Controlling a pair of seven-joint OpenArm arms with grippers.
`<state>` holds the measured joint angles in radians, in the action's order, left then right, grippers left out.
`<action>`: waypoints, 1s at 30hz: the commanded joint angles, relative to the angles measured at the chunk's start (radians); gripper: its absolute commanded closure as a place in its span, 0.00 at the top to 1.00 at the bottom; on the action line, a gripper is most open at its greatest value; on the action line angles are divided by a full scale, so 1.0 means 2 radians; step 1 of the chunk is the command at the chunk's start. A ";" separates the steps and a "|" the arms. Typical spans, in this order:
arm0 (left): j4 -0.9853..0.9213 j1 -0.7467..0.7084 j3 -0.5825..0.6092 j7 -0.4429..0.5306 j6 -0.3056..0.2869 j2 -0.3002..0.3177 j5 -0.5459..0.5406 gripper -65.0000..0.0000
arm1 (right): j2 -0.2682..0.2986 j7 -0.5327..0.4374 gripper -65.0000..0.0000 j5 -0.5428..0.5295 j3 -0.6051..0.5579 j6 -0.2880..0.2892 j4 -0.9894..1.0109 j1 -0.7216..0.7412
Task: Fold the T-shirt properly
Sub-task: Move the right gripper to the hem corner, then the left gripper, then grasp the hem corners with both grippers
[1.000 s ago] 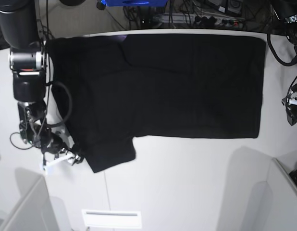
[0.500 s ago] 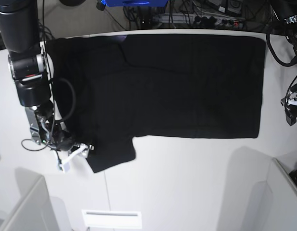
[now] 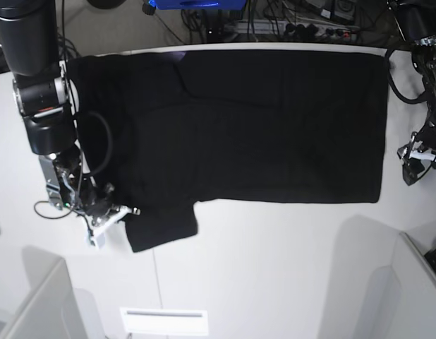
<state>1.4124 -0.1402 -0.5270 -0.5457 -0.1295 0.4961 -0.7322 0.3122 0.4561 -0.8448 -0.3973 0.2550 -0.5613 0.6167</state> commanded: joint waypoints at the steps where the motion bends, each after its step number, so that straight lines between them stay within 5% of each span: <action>1: 0.002 0.015 0.006 0.012 0.002 0.012 -0.002 0.83 | 0.003 0.007 0.00 0.001 0.000 0.001 -0.003 0.012; 20: -0.259 0.243 0.215 0.014 0.002 0.019 -0.002 0.83 | 0.005 0.016 0.00 0.001 0.003 0.001 -0.003 0.013; 30: -0.321 0.288 0.292 0.015 0.002 0.016 -0.002 0.81 | 0.005 0.016 0.00 0.001 0.004 0.001 -0.003 0.013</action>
<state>0.7635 0.4183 0.0578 -0.5014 -0.1272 0.5156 -0.7311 0.3126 0.4747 -0.8494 -0.3927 0.2611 -0.5610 0.6174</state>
